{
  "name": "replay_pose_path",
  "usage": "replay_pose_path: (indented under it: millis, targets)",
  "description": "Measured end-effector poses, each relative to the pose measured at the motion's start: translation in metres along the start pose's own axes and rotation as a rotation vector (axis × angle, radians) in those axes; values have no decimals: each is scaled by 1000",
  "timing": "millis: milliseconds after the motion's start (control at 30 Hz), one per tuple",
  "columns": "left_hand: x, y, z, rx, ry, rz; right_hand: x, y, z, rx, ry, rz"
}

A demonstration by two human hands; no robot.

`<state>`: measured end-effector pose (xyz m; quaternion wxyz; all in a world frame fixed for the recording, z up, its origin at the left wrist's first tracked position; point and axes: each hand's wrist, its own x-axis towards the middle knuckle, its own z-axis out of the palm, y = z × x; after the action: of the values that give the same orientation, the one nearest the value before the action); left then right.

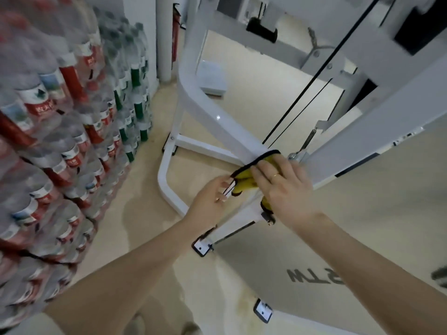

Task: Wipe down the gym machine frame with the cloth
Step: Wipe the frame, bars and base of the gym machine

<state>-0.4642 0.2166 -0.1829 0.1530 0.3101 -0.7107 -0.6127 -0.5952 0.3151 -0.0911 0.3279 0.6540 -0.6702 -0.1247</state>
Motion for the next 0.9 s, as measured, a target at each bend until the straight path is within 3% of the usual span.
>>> replay_pose_path:
  millis: [67, 167, 267, 300, 367, 500, 600, 733, 900]
  targets:
    - [7, 37, -9, 191, -39, 165, 6, 32, -24, -106, 36, 60]
    - [25, 77, -11, 479, -29, 408, 20, 46, -37, -216, -334, 147]
    - [46, 81, -9, 747, -112, 545, 20, 23, -26, -333, -642, 17]
    - [52, 77, -8, 837, -132, 576, 18, 19, -22, -332, -647, -30]
    - [60, 72, -11, 898, -104, 628, 21, 35, -31, -293, -584, -54]
    - [61, 80, -10, 1033, -221, 488, 49, 89, -73, -250, -245, 151]
    - [58, 85, -10, 1064, -230, 451, 54, 89, -80, -236, -234, 171]
    - [52, 90, -9, 1114, -253, 409, 33, 59, -60, -219, -472, -25]
    - [45, 100, -7, 960, -340, 201, 64, 113, -113, -253, -118, 163]
